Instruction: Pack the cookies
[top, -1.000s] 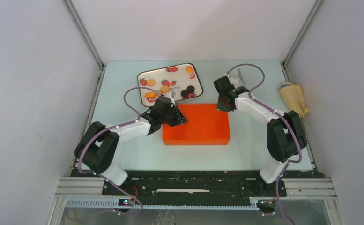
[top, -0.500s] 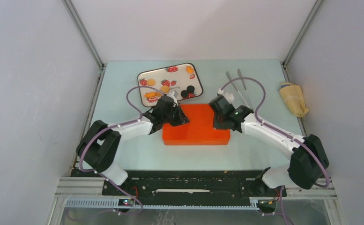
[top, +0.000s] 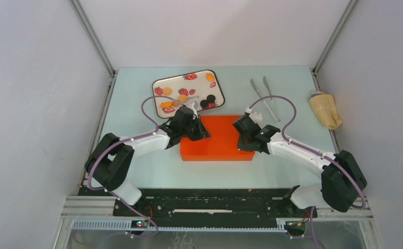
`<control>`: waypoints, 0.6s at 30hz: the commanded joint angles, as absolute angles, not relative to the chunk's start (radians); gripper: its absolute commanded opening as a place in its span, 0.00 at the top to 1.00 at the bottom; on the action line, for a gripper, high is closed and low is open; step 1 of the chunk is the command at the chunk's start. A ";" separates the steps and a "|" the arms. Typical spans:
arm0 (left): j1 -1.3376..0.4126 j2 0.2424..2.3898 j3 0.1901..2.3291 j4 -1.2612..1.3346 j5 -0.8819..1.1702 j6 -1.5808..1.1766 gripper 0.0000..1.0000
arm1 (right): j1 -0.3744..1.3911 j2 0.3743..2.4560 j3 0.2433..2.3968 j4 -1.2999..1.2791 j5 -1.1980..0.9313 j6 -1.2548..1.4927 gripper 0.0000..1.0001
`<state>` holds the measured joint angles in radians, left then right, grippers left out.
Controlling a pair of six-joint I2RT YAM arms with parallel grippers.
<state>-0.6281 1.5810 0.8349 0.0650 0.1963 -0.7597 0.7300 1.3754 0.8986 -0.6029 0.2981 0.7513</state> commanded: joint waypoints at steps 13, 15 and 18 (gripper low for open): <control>-0.664 1.113 0.853 -0.199 -0.185 -0.626 0.98 | 0.784 1.237 1.087 -0.764 0.552 0.649 0.97; -0.665 1.063 0.842 -0.212 -0.224 -0.619 0.97 | 0.785 1.230 1.087 -0.767 0.558 0.649 0.97; -0.664 1.031 0.833 -0.227 -0.254 -0.612 0.97 | 0.790 1.235 1.088 -0.785 0.579 0.657 0.97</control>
